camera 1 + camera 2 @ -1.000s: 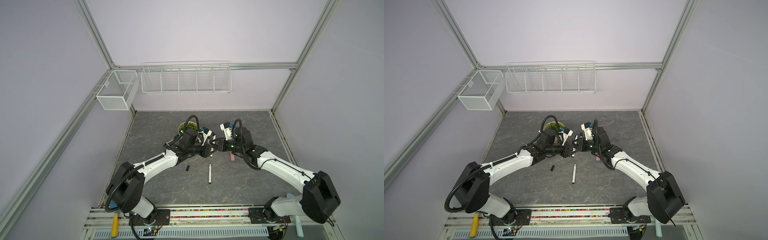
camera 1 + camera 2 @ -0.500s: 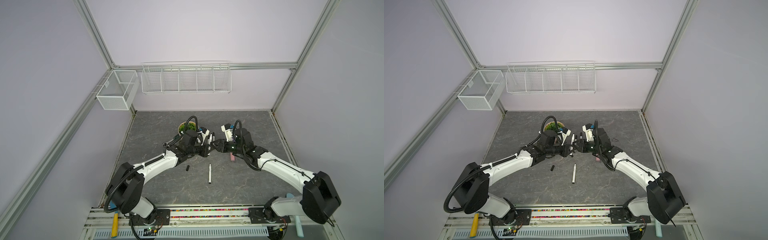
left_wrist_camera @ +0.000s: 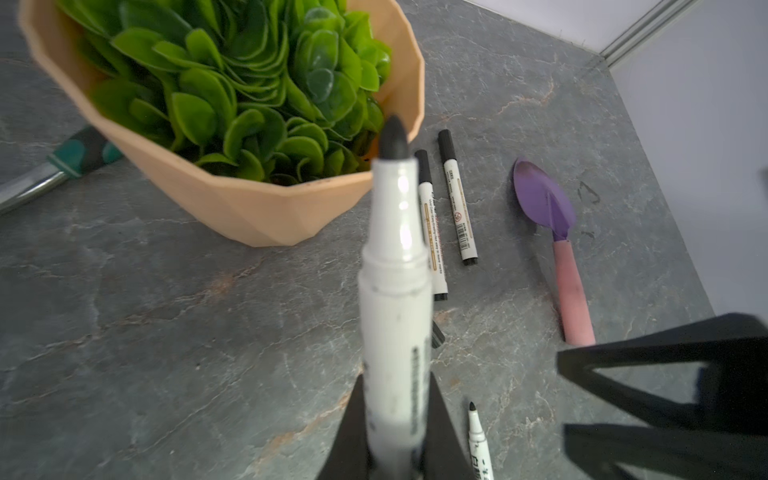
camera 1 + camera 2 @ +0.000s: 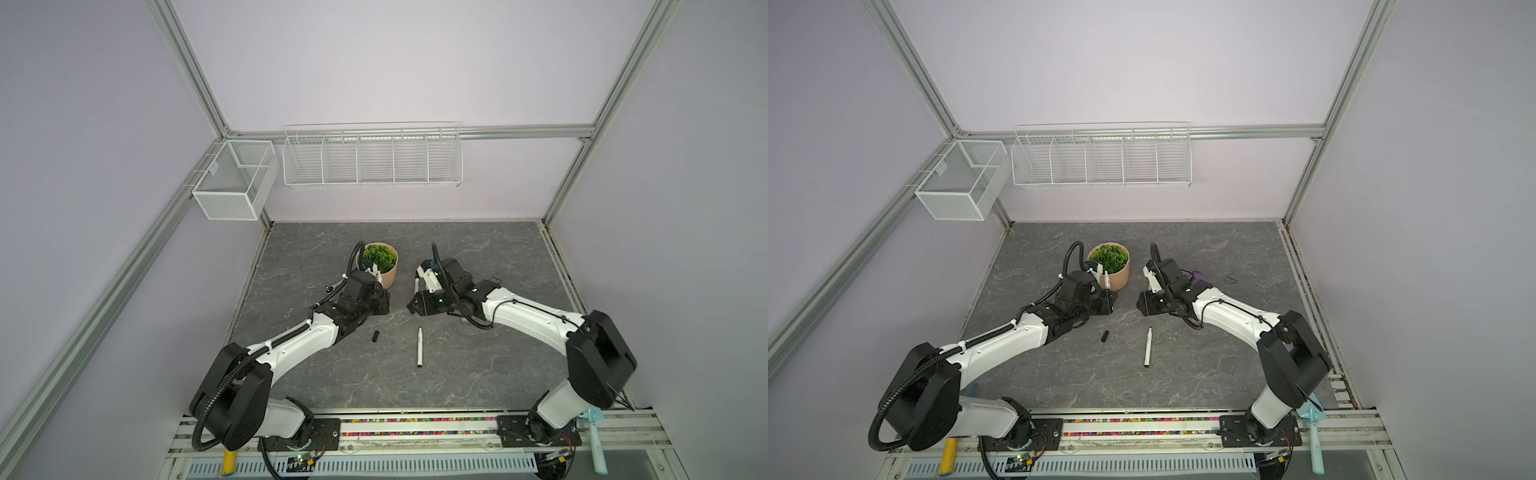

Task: Insert the pens into the pen caps
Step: 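Open the right gripper and withdraw it while the left gripper holds the capped marker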

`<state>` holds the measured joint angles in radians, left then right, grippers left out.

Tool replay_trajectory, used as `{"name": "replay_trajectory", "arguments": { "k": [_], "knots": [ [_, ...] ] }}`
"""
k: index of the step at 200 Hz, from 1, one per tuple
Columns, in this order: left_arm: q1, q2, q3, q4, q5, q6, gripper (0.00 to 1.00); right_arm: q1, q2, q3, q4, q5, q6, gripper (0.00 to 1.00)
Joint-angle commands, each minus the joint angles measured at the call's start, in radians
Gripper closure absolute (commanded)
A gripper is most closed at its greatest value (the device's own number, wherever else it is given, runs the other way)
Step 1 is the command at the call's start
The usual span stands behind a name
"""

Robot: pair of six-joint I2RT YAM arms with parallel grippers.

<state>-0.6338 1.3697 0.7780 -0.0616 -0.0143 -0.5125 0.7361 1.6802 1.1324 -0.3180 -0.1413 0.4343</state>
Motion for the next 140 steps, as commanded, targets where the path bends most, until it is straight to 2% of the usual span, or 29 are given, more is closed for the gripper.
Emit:
{"name": "replay_trajectory", "arguments": {
  "k": [1, 26, 100, 140],
  "knots": [
    [0.003, -0.039, -0.012, 0.005, -0.077, -0.027, 1.00, 0.028, 0.073, 0.061, -0.087, 0.061, -0.042, 0.53],
    [0.005, -0.057, -0.021, 0.004, -0.096, -0.025, 1.00, 0.033, 0.148, 0.125, -0.105, 0.079, -0.037, 0.53],
    [0.005, -0.101, -0.041, -0.014, -0.131, -0.026, 1.00, 0.033, 0.341, 0.310, -0.174, 0.119, -0.127, 0.54],
    [0.008, -0.107, -0.041, -0.017, -0.139, -0.024, 1.00, 0.034, 0.380, 0.360, -0.196, 0.172, -0.166, 0.54]
  ]
}}
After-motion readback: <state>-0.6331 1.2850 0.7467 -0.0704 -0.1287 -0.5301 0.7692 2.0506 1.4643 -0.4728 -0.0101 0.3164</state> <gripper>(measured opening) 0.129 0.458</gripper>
